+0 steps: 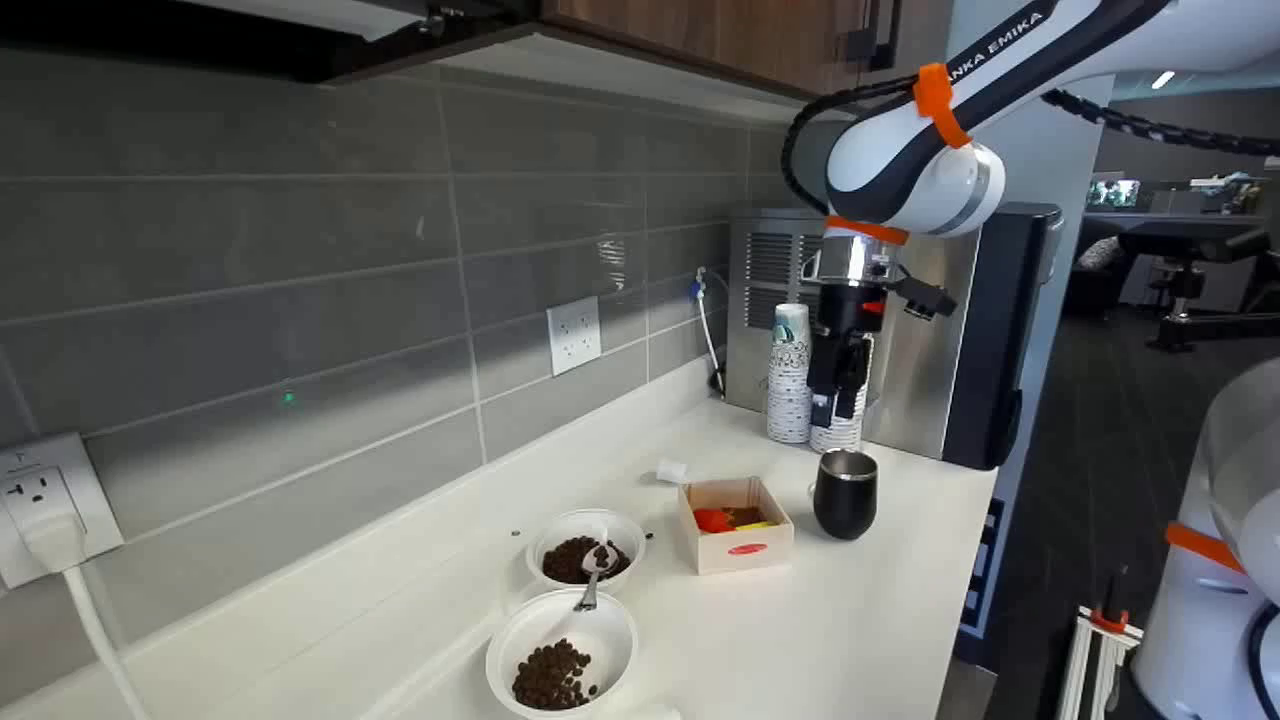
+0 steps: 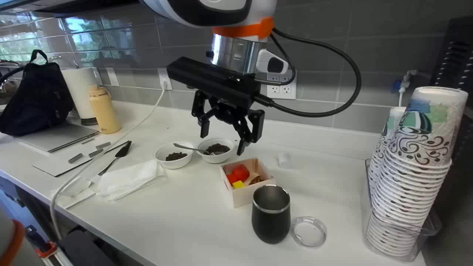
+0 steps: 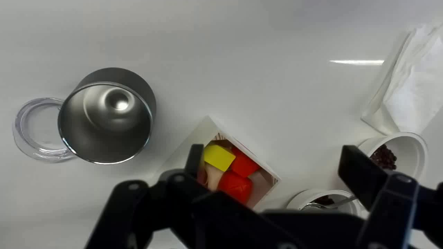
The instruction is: Open the left door of the cabinet above the black thermos then close it.
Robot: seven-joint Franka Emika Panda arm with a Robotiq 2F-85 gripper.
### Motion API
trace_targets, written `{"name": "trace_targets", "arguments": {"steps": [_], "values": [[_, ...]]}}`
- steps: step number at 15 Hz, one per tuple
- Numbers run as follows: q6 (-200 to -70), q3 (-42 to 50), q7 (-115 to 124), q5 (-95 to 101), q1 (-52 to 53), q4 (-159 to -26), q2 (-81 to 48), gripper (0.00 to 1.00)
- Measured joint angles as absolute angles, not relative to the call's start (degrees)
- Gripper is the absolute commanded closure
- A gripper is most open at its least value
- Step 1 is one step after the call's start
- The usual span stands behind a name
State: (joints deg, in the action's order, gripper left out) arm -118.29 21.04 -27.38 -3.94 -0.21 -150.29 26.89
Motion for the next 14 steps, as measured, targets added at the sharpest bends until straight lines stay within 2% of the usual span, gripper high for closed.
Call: {"name": "trace_targets", "arguments": {"steps": [9,14], "values": [[-118.29,20.81,-27.38,-3.95,-0.34,-150.29,26.86,0.00],[-118.27,17.81,-27.38,-3.37,-2.67,-150.67,28.17,0.00]]}}
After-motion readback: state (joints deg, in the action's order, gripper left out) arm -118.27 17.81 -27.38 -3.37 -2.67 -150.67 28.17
